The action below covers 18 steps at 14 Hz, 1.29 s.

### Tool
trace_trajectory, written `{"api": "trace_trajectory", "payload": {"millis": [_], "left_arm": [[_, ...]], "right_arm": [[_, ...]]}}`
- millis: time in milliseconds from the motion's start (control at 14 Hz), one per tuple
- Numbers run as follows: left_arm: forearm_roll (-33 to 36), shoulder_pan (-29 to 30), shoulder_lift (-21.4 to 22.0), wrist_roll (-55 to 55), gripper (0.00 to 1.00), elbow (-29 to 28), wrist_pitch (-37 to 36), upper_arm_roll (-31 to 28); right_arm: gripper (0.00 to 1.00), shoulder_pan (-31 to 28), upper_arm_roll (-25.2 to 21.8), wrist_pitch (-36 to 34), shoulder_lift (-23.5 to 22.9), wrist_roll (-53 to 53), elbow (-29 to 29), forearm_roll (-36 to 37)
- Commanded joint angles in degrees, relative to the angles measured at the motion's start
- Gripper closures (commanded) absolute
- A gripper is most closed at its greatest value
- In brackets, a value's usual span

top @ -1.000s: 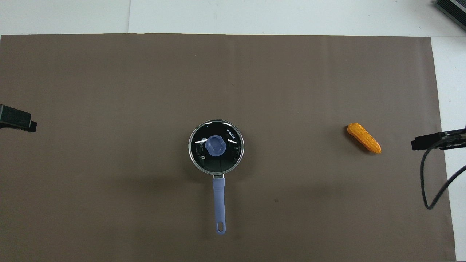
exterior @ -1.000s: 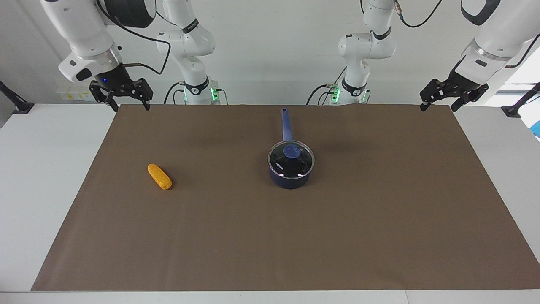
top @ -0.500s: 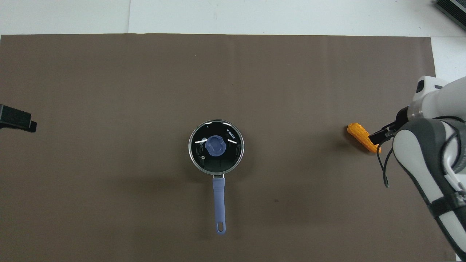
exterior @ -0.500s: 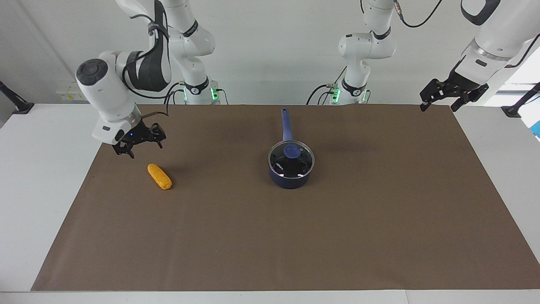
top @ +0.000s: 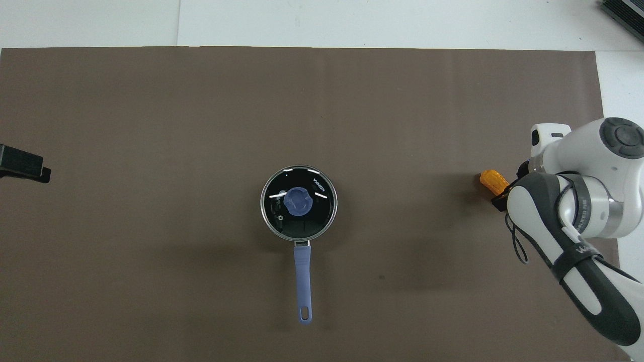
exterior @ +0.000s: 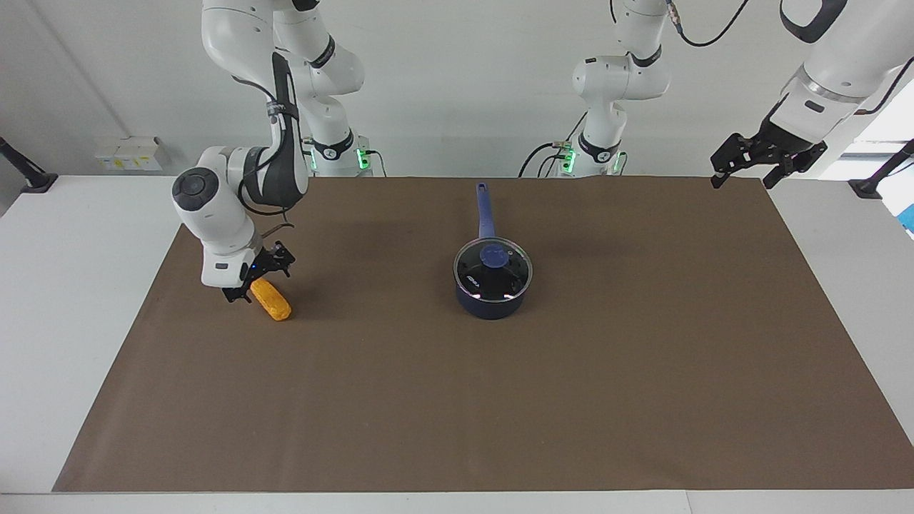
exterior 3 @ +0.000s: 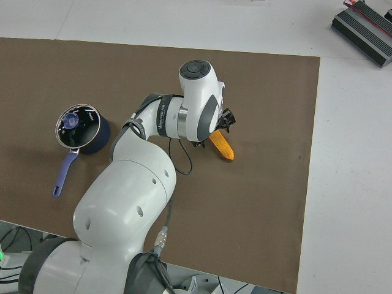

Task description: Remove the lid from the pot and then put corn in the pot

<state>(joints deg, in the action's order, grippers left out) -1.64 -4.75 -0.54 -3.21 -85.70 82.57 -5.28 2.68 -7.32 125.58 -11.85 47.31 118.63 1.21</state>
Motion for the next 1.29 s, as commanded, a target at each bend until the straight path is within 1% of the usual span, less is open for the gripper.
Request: {"api": "trace_trajectory", "payload": {"millis": [0,71,357,429,500,571,643,714,929,1071,1214], "left_arm": [[0.4,-0.2,0.7,0.5,0.00,-0.2,-0.7,-0.2],[0.4,-0.2,0.7,0.5,0.00,-0.3,-0.7,-0.2],[0.4,-0.2,0.7,0.5,0.00,-0.2,-0.7,-0.1],[0.4,-0.2,0.7,0.5,0.00,-0.3,-0.7,-0.2],[0.4,-0.2,0.7,0.4,0.00,-0.2,-0.6,-0.2],[0.1,-0.3,0.7,1.1,0.00,-0.2,-0.9,0.0],[0.1,-1.1,0.9,1.3,0.00,-0.3,-1.3,0.3],[0.1,-1.1,0.9,1.3,0.00,-0.1,-0.9,0.6],[-0.3,-2.1,0.8,1.9,0.00,-0.3,0.4,4.4],[-0.2,-6.5,1.0,7.0,0.00,-1.2,1.0,4.7],[-0.2,-10.4,1.0,8.7,0.00,-2.9,2.2,4.7]], "right_arm": [[0.00,-1.3,0.2,4.9,-2.1,4.8,1.9,-0.2],[0.00,-1.2,0.2,6.1,-2.6,5.0,2.2,-0.3],[0.00,-1.3,0.2,6.2,-2.9,4.5,3.4,-0.3],[0.09,-1.3,0.2,6.0,-2.8,4.2,3.4,-0.3],[0.36,-1.3,0.2,5.9,-2.8,4.0,3.3,-0.3],[0.72,-1.3,0.2,5.6,-3.0,3.9,3.0,-0.3],[1.00,-1.3,0.2,5.5,-3.1,3.7,2.8,-0.3],[1.00,-1.3,0.2,5.2,-3.3,2.9,2.2,-0.3],[1.00,-0.6,0.1,2.6,-2.8,-1.7,0.2,-0.3],[1.00,-0.7,0.1,-1.8,-2.7,-4.9,-3.1,-0.3],[1.00,-0.7,0.2,-2.4,-1.4,-11.2,-4.0,-0.3]]}}
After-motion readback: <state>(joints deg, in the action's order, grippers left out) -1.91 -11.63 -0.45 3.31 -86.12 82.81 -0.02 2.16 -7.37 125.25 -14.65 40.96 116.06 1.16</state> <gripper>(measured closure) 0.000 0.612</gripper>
